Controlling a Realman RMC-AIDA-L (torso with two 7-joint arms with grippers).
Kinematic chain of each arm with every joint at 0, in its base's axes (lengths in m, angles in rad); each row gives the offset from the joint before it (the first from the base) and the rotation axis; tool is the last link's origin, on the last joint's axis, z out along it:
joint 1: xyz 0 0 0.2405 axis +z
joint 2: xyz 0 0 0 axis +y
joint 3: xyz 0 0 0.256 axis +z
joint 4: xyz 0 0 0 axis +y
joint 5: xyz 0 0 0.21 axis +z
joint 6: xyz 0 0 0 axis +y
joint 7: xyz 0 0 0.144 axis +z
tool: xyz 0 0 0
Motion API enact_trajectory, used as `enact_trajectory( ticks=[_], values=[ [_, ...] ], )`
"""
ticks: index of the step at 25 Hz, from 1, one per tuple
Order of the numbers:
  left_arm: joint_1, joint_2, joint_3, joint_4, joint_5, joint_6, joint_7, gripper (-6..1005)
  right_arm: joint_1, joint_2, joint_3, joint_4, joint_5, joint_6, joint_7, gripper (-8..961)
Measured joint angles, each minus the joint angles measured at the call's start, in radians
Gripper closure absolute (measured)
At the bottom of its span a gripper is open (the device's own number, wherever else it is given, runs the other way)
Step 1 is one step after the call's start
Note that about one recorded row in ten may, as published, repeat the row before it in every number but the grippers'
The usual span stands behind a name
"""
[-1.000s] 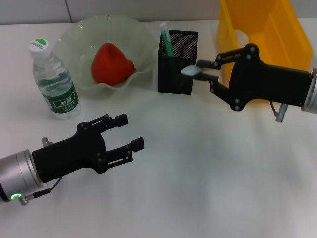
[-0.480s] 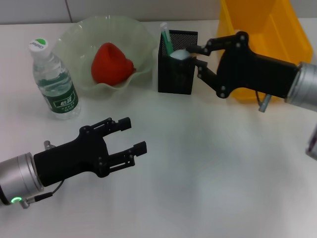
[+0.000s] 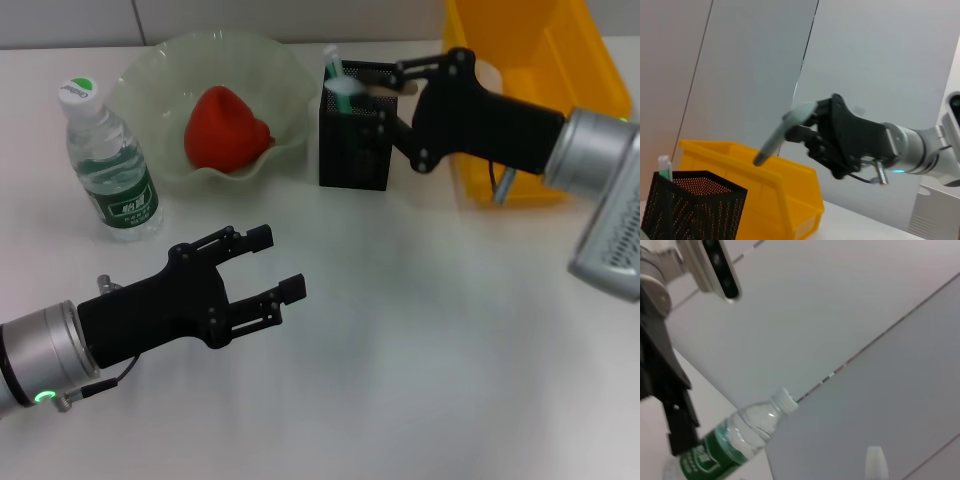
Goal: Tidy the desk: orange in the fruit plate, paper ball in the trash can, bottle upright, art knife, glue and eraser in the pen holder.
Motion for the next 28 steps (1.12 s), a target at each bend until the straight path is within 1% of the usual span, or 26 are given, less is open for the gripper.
enact_trajectory(
  ticks=[2,6,8,11,13,16,18,28],
  values=[
    [0.0,0.0,0.0,0.0,0.0,0.0,0.0,230,0.019,0.0,0.0,0.011,0.013,0.031,0.002,810],
    [-0.003,0.001,0.001,-0.001,-0.001,0.003,-0.004,230,0.038,0.0,-0.003,0.023,0.036,0.045,0.028,801],
    [-0.003,0.003,0.001,-0.001,-0.001,0.008,-0.009,230,0.047,0.0,-0.004,0.026,0.044,0.049,0.054,796],
    [-0.001,0.003,-0.008,-0.001,-0.003,0.022,-0.01,230,0.066,0.0,-0.004,0.027,0.045,0.08,0.143,789],
    [0.0,0.003,-0.018,-0.001,-0.005,0.024,-0.008,230,0.07,0.0,-0.003,0.031,0.045,0.094,0.158,785],
    [0.003,0.002,-0.031,-0.001,-0.009,0.025,-0.004,230,0.083,0.002,-0.001,0.059,0.065,0.116,0.172,778],
    [0.003,0.002,-0.037,-0.001,-0.016,0.025,-0.001,230,0.099,0.002,-0.006,0.089,0.105,0.132,0.206,773],
    [-0.002,0.002,-0.037,-0.001,-0.021,0.025,0.001,231,0.117,0.004,-0.001,0.11,0.135,0.164,0.383,750]
  ],
)
